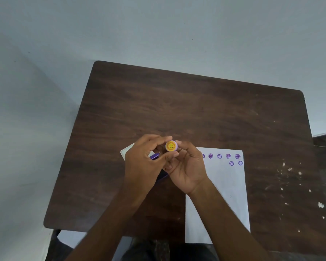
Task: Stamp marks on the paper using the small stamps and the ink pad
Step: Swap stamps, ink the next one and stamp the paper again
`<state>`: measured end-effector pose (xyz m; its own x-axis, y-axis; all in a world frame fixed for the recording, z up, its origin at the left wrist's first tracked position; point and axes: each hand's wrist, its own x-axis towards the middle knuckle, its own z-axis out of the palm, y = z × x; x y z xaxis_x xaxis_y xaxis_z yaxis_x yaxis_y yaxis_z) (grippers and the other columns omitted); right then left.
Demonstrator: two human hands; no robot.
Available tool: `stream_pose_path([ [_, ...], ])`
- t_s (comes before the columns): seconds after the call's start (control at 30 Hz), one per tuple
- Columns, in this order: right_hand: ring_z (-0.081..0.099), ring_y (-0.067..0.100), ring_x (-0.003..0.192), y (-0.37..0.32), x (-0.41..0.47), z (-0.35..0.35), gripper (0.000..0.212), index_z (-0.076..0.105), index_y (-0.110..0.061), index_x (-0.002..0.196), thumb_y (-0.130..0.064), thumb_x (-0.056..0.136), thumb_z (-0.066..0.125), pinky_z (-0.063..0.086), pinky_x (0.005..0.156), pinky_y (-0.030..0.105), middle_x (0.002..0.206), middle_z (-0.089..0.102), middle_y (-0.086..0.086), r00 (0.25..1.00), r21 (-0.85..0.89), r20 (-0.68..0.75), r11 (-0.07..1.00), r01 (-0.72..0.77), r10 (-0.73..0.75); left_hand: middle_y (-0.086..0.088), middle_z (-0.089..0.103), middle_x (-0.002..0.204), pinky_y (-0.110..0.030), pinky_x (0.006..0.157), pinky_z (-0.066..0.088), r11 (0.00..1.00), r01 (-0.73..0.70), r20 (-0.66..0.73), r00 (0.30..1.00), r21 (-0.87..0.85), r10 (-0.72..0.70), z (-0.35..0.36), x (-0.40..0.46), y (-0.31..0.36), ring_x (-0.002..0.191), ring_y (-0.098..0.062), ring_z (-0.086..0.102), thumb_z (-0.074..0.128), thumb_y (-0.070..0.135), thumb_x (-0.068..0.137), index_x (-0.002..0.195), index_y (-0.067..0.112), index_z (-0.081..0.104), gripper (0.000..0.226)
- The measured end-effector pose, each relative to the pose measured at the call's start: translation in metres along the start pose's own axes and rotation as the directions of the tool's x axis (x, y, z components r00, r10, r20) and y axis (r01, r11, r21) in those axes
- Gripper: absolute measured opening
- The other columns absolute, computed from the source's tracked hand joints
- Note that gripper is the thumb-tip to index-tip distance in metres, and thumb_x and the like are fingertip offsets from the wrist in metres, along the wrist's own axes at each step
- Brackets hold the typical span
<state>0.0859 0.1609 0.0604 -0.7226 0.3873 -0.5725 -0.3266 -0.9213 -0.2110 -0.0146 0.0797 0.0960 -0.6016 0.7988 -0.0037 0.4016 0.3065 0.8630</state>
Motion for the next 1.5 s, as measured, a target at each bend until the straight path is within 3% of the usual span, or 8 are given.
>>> stream_pose_path([
  [0.23,0.051,0.014,0.067,-0.001,-0.003,0.001,0.024,0.060,0.000,0.098,-0.015,0.081,0.067,0.050,0.056,0.025,0.102,0.057,0.018,1.000,0.034,0.029,0.999,0.000,-0.001,-0.003,0.073,0.107,-0.044,0.089,0.055,1.000,0.006,-0.021,1.000,0.003,-0.006,0.000,-0.003,0.007,0.093,-0.020,0.067,0.085,0.026,0.072,0.109,0.011,0.074,0.041],
  [0.63,0.046,0.022,0.083,0.001,-0.004,0.000,0.026,0.063,-0.001,0.096,-0.019,0.078,0.070,0.047,0.065,0.027,0.098,0.061,0.017,0.998,-0.018,0.061,1.000,0.017,-0.016,-0.005,0.073,0.107,-0.044,0.091,0.055,0.999,-0.035,-0.029,0.999,0.021,0.035,-0.002,-0.007,0.013,0.096,-0.018,0.067,0.082,0.027,0.072,0.108,0.009,0.074,0.041],
  [1.07,0.043,0.022,0.094,0.005,-0.001,-0.002,0.025,0.069,-0.004,0.095,-0.022,0.078,0.073,0.049,0.076,0.029,0.097,0.067,0.015,0.996,-0.007,0.084,1.000,0.025,-0.025,-0.001,0.074,0.102,-0.021,0.089,0.051,0.998,-0.050,-0.065,0.997,0.030,0.052,-0.004,-0.007,0.014,0.093,-0.011,0.067,0.085,0.028,0.069,0.103,0.011,0.076,0.039],
  [1.17,0.047,0.030,0.111,0.004,-0.002,-0.001,0.025,0.068,-0.003,0.098,-0.020,0.080,0.071,0.052,0.083,0.034,0.107,0.067,0.020,0.994,0.004,0.103,1.000,0.026,-0.027,0.000,0.074,0.101,-0.022,0.087,0.053,0.998,-0.068,-0.070,0.995,0.016,0.069,-0.005,-0.007,0.015,0.091,-0.010,0.067,0.085,0.028,0.069,0.102,0.011,0.076,0.039],
  [1.27,0.046,0.030,0.112,0.002,-0.004,0.001,0.025,0.068,-0.001,0.097,-0.018,0.080,0.072,0.054,0.077,0.032,0.111,0.067,0.024,0.994,0.012,0.108,1.000,0.019,-0.020,-0.001,0.074,0.103,-0.029,0.089,0.055,0.998,-0.070,-0.059,0.996,-0.008,0.069,-0.006,-0.007,0.015,0.095,-0.012,0.067,0.082,0.031,0.071,0.104,0.010,0.075,0.040],
  [1.4,0.024,0.028,0.118,0.000,-0.003,0.001,0.025,0.065,-0.002,0.098,-0.019,0.080,0.072,0.040,0.081,0.032,0.111,0.066,0.026,0.998,-0.013,0.059,1.000,0.025,-0.025,-0.004,0.074,0.106,-0.040,0.088,0.056,0.999,-0.038,-0.050,0.998,-0.028,0.037,-0.004,-0.006,0.013,0.097,-0.017,0.069,0.081,0.027,0.073,0.107,0.008,0.074,0.040],
  [1.5,0.029,0.032,0.126,0.000,-0.002,-0.001,0.033,0.060,-0.001,0.103,-0.018,0.079,0.075,0.038,0.083,0.032,0.117,0.063,0.028,0.999,-0.017,0.031,0.999,0.029,-0.028,-0.003,0.074,0.105,-0.037,0.088,0.056,0.999,-0.015,-0.061,0.998,-0.029,0.013,-0.003,-0.004,0.010,0.096,-0.017,0.069,0.085,0.023,0.071,0.106,0.009,0.074,0.039],
])
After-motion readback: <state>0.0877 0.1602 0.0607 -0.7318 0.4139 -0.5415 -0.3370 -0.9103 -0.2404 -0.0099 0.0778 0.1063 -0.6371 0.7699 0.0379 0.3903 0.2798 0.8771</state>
